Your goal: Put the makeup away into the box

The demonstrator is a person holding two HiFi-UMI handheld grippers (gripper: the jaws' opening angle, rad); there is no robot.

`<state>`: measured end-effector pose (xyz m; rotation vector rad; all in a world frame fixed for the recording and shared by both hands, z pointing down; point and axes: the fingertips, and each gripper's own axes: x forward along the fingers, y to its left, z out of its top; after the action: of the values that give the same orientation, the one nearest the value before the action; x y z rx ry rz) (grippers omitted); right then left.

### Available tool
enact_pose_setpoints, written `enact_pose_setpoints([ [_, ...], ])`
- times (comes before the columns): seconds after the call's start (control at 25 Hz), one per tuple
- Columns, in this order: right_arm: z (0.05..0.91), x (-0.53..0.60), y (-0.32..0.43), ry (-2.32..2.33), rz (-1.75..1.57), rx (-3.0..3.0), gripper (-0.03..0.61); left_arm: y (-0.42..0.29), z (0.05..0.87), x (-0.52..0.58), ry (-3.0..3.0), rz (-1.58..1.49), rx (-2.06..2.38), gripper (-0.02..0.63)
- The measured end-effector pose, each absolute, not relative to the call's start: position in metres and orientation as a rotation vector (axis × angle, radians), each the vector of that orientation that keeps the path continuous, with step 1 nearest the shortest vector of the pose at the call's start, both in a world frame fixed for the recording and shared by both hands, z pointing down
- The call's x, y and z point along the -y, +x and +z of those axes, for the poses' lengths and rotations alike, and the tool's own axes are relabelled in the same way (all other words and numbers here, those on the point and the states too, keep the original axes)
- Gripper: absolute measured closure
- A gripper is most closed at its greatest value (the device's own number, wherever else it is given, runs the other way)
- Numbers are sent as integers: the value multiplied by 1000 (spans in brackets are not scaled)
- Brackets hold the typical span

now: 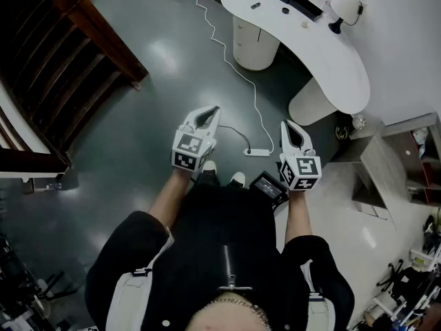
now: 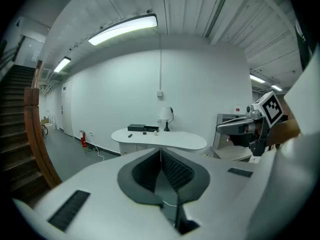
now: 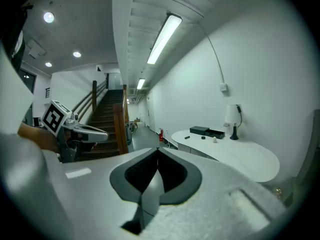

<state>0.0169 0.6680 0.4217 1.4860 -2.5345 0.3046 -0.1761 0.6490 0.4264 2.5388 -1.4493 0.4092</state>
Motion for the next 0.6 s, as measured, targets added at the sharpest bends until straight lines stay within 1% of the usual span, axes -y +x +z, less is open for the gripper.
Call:
enact_pose_setpoints([
  [0.6, 425, -661, 21, 1509, 307, 2530, 572, -164, 435, -646, 2543, 422, 1421, 600],
])
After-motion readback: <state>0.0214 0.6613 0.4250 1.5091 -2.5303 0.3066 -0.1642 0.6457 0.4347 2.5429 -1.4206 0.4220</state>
